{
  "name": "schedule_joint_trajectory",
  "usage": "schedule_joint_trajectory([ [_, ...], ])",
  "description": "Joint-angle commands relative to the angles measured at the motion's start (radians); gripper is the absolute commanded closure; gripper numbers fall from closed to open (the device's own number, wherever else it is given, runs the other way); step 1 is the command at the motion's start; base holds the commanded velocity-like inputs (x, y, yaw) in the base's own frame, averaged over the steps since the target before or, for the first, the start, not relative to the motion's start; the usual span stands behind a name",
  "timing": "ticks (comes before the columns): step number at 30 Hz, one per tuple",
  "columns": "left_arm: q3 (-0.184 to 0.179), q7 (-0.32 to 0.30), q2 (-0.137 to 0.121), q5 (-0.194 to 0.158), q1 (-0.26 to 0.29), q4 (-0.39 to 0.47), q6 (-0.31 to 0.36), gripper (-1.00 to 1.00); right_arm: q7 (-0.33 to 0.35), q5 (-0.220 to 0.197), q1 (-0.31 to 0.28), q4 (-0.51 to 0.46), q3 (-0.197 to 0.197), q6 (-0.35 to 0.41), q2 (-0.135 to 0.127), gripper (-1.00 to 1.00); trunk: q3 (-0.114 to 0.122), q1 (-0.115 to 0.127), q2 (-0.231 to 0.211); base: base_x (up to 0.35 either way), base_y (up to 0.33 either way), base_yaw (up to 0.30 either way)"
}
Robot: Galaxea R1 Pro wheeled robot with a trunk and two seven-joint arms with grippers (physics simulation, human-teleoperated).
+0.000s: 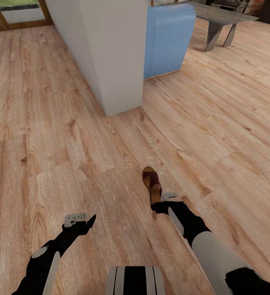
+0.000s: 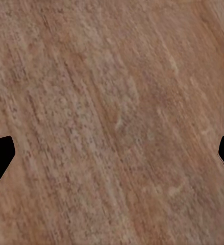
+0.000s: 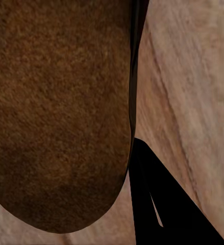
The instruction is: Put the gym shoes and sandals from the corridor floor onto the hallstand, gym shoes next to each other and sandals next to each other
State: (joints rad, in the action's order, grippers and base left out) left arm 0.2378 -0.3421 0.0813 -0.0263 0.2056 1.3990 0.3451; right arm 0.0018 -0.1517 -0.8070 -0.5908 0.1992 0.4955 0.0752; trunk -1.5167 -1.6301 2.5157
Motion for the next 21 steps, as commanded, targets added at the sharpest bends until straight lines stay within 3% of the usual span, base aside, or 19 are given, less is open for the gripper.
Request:
schedule_joint_trajectory([
  [1, 0.000, 0.000, 0.000, 0.000, 0.000, 0.000, 0.000, -1.00, -0.003, -0.003, 0.000, 0.000, 0.000, 0.000, 0.000, 1.00, 0.005, 0.000, 0.000, 0.000, 0.000, 0.000],
  [21, 0.000, 0.000, 0.000, 0.000, 0.000, 0.000, 0.000, -1.00, -0.003, -0.004, 0.000, 0.000, 0.000, 0.000, 0.000, 1.00, 0.086, 0.009, -0.005, 0.000, 0.000, 0.000],
])
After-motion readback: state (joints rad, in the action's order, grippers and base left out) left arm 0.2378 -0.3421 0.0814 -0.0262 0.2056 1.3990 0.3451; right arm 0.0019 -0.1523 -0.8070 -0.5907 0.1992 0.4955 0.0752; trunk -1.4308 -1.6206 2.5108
